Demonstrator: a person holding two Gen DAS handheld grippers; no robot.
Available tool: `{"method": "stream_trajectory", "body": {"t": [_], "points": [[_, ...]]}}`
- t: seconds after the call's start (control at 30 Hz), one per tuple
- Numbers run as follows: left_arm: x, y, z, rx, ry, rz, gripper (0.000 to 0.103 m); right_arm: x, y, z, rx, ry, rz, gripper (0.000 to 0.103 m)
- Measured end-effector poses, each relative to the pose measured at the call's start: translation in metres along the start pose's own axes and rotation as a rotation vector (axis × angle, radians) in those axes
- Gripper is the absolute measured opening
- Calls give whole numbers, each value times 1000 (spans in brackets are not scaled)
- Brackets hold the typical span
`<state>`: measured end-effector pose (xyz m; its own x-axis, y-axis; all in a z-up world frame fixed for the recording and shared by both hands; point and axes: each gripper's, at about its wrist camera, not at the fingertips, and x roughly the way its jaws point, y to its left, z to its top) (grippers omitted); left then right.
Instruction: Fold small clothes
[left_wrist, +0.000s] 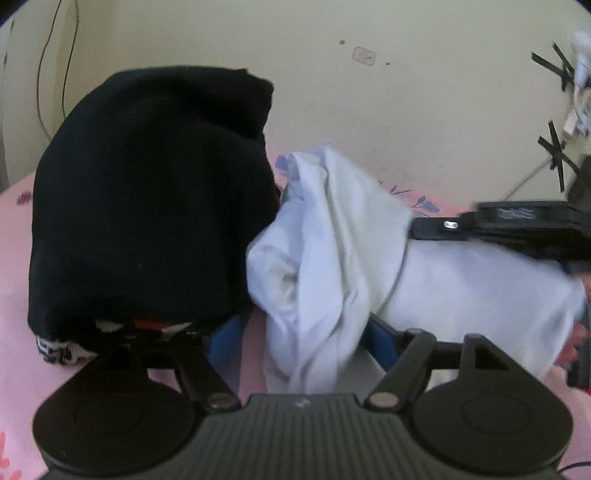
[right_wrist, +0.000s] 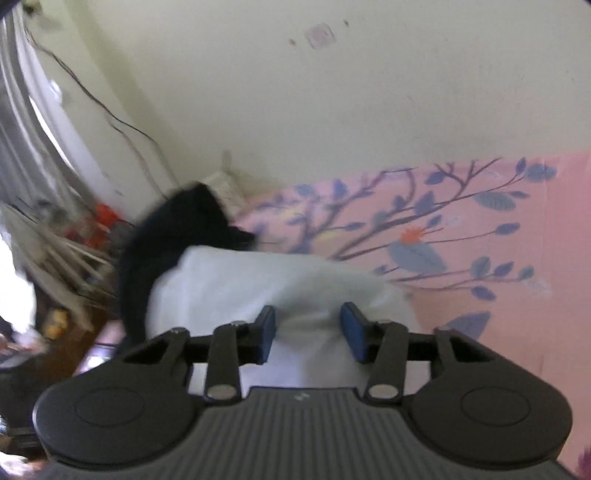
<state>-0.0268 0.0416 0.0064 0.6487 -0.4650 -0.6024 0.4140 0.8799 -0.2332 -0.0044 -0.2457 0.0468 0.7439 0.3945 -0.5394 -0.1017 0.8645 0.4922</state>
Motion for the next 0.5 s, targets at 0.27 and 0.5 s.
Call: {"method": "stream_trajectory", "body": {"t": [0.27,0.5], "points": [[-3,4,-3,-27,8,-74,88,-40,-25,-4,106,-99,85,51],[2,30,5,-230,37,-224,101,-107,-61,-52,195,-128,106,64]]}}
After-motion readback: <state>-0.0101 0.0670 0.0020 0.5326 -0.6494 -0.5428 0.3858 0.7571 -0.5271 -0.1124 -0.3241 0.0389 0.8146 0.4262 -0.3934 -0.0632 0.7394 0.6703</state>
